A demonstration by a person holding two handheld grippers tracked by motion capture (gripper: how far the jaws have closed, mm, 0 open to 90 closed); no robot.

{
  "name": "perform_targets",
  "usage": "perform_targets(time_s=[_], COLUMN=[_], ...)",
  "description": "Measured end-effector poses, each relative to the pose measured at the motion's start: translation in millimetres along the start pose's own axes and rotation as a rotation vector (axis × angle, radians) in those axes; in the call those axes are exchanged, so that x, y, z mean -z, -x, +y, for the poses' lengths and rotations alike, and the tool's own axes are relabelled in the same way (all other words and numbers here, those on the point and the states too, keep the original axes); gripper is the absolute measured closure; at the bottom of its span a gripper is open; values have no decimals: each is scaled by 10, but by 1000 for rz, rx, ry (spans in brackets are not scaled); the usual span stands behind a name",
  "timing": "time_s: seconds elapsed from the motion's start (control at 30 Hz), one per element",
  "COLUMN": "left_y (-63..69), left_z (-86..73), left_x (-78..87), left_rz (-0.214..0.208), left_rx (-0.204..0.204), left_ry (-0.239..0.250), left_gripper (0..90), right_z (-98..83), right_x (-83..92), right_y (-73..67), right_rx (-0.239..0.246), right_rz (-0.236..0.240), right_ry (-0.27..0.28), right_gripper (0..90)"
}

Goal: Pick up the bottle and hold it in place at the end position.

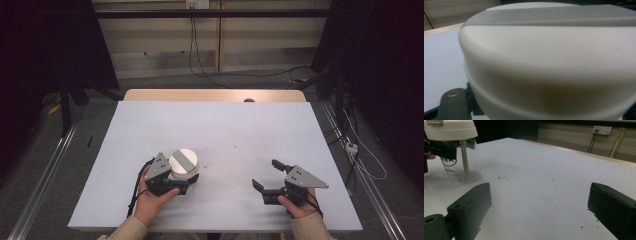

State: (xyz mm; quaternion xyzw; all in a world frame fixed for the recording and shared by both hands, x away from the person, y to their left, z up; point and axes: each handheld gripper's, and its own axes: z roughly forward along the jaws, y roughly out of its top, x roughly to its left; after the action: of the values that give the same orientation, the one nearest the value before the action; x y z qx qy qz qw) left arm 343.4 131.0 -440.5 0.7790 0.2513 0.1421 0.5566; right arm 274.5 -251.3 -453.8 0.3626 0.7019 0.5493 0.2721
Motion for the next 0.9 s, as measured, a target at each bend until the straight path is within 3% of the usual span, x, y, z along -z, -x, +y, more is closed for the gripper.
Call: perform_targets(time_s=[0.03,0.63,0.9], left_y=[2,-97,-119], left_z=[11,189,254], left_x=[-4,-226,-363], left_rz=[1,34,20], left_rx=[13,-2,-12], left_ry=[5,-2,0], left_gripper=[183,184,184], right_z=[2,11,13], right_x=[0,-1,-1], right_y=[-2,-4,-7], right_rx=[-2,5,7], right_rz=[-1,9,9], right_ry=[2,12,14], right_gripper=[41,41,41])
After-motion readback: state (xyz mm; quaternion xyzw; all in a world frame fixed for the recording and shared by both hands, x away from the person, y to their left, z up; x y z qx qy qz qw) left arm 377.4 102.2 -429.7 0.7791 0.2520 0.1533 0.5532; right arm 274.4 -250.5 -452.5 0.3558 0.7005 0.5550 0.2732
